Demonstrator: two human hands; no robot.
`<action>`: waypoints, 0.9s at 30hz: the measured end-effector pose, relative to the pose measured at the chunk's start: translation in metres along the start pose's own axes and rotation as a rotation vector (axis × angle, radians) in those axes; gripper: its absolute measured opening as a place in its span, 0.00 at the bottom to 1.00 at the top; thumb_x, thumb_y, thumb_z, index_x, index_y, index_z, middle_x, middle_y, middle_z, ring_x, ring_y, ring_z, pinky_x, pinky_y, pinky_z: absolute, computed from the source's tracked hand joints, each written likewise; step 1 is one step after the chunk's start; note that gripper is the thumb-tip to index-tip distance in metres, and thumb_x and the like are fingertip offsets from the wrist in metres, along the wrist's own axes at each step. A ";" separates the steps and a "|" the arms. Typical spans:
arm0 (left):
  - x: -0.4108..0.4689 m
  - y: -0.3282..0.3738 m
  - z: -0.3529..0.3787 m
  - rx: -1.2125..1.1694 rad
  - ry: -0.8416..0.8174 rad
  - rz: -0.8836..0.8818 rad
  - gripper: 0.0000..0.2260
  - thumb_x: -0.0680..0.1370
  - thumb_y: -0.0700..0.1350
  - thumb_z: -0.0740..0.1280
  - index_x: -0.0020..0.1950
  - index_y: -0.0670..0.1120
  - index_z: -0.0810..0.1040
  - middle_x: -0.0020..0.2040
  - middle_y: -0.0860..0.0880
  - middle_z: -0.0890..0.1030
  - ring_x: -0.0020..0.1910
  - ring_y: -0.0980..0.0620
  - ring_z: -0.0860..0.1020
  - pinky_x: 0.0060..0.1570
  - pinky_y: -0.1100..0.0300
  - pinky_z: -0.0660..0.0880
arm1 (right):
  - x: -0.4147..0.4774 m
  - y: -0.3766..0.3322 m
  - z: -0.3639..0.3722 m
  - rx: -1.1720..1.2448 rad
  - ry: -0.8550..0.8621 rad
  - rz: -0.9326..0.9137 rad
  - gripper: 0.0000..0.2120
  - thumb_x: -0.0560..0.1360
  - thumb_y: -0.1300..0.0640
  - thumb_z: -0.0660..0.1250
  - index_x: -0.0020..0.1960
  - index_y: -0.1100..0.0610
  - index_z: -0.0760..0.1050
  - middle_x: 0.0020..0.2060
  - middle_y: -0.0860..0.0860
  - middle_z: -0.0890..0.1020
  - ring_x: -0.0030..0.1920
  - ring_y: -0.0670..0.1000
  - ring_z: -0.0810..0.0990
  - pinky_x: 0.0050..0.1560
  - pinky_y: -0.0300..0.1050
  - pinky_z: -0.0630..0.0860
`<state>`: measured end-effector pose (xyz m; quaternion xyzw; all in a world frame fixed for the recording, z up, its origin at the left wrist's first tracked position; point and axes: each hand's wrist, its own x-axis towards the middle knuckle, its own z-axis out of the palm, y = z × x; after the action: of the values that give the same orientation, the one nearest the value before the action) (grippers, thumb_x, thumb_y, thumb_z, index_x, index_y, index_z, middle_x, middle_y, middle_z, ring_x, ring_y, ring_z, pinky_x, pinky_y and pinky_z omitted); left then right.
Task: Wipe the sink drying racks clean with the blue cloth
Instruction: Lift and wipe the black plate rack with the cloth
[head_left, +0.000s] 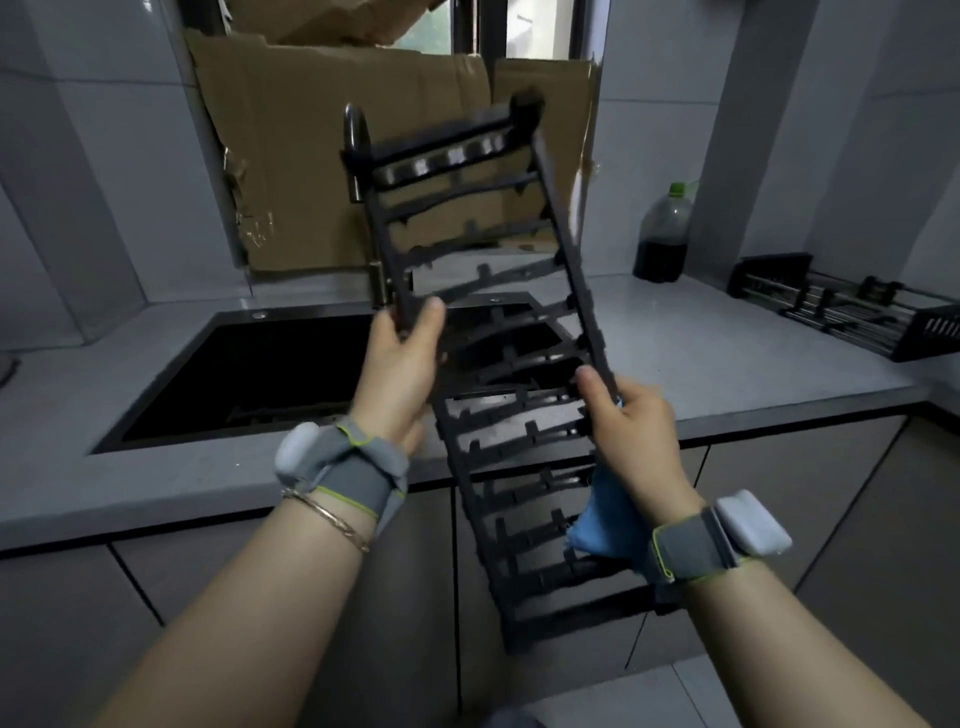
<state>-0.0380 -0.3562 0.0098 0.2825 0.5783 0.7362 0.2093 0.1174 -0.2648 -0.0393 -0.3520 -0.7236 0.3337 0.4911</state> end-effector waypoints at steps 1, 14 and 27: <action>0.000 -0.009 0.012 0.014 -0.019 -0.012 0.18 0.79 0.54 0.61 0.65 0.45 0.69 0.56 0.48 0.76 0.56 0.46 0.77 0.58 0.46 0.75 | 0.009 0.002 -0.002 0.018 0.044 0.000 0.29 0.75 0.42 0.63 0.36 0.70 0.70 0.28 0.54 0.69 0.31 0.49 0.68 0.33 0.46 0.64; 0.070 -0.045 0.112 -0.144 -0.155 -0.107 0.10 0.80 0.49 0.61 0.44 0.44 0.73 0.47 0.44 0.78 0.32 0.50 0.80 0.44 0.53 0.78 | 0.113 0.034 -0.044 0.077 -0.116 0.067 0.08 0.71 0.61 0.70 0.37 0.61 0.73 0.27 0.45 0.73 0.30 0.43 0.71 0.38 0.43 0.71; 0.178 -0.024 0.151 -0.089 -0.405 -0.318 0.19 0.74 0.24 0.62 0.49 0.49 0.68 0.54 0.47 0.75 0.47 0.49 0.81 0.46 0.52 0.80 | 0.231 0.039 -0.019 0.189 -0.089 0.304 0.08 0.74 0.66 0.66 0.38 0.58 0.73 0.27 0.49 0.73 0.26 0.43 0.69 0.28 0.32 0.67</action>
<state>-0.0726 -0.1265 0.0438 0.3200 0.5291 0.6471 0.4461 0.0801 -0.0487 0.0440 -0.3943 -0.6484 0.4858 0.4337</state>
